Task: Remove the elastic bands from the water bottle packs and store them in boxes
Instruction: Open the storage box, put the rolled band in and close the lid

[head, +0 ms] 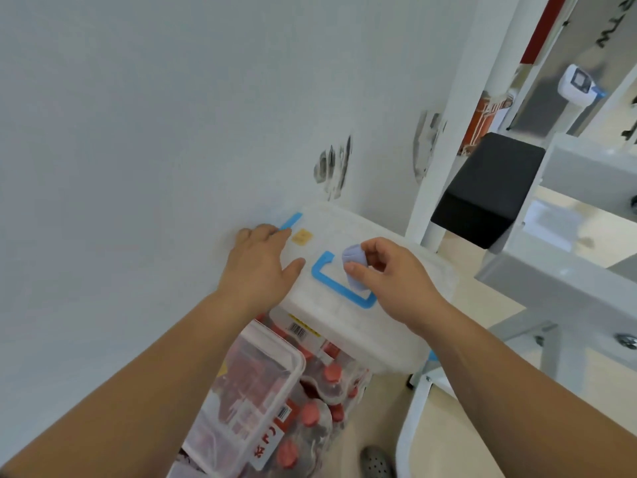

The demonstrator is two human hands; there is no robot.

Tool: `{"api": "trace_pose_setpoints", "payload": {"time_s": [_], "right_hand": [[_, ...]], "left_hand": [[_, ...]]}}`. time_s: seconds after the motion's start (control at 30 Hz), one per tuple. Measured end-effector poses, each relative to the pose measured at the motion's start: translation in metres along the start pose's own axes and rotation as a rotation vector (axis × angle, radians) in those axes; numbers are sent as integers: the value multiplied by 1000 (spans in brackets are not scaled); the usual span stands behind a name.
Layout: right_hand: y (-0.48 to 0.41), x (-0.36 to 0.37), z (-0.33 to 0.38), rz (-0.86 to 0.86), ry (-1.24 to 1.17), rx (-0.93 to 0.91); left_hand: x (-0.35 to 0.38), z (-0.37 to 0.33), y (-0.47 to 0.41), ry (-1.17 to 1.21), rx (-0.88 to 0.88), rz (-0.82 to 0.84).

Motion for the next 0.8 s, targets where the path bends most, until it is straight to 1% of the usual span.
{"api": "trace_pose_setpoints", "payload": {"time_s": [0.1, 0.2, 0.3, 0.4, 0.6, 0.73, 0.8], "right_hand": [[2, -2, 1, -26, -14, -7], [1, 2, 5, -13, 30, -20], [1, 5, 1, -18, 77, -20], [4, 3, -5, -35, 89, -27], [7, 2, -9, -48, 92, -45], [9, 5, -7, -46, 93, -56], [8, 4, -8, -48, 67, -37]], "left_hand": [[1, 0, 1, 65, -12, -68], [-2, 7, -8, 170, -98, -118], [-5, 18, -18, 284, -204, -128], [-5, 21, -22, 349, -247, -120], [-3, 8, -25, 273, -193, -143], [-1, 13, -28, 175, -228, -114], [-6, 7, -28, 126, -202, -154]]}}
Point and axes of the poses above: each hand's wrist, its own y-axis away from the middle knuckle, its own x-axis out of the palm, z = x × y, the point moved 5 cm from there along -y, towards the middle knuckle
